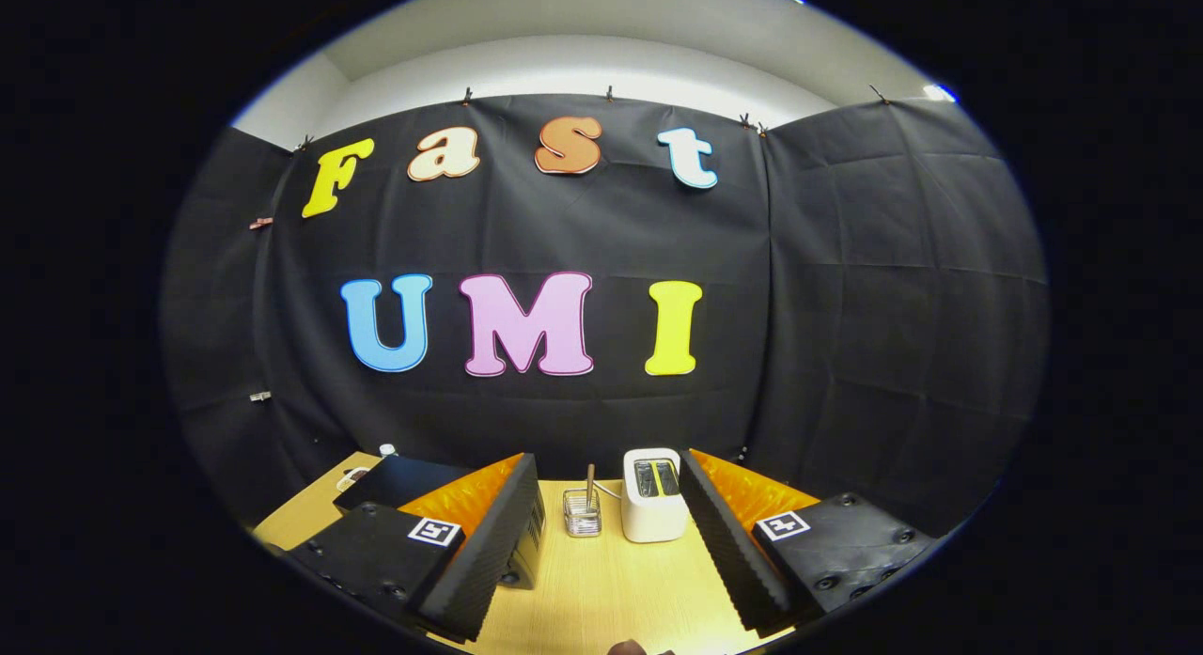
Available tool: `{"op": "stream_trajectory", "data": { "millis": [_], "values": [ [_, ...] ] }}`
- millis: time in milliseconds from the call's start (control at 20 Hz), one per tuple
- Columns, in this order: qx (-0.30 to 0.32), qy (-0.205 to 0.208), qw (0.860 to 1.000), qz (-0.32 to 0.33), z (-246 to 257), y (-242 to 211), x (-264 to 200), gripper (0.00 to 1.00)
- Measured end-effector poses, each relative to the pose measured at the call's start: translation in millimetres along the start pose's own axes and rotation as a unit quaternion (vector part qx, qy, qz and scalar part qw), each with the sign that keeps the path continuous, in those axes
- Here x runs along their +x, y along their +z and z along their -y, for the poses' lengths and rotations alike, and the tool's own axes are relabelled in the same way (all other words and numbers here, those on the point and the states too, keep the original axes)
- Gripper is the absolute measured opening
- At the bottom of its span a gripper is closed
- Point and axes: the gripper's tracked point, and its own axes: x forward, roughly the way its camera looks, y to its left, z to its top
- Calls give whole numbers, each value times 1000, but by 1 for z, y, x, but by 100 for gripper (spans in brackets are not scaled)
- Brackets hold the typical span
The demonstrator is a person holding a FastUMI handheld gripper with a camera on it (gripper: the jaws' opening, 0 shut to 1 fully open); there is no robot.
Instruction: Open the toaster oven, put the food inside, and close the toaster oven door.
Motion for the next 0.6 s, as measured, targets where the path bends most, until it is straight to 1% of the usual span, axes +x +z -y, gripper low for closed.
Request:
{"op": "stream_trajectory", "data": {
  "millis": [600],
  "values": [
    [6, 5, 1000, -2, 0, -2, 5, 98]
  ]
}}
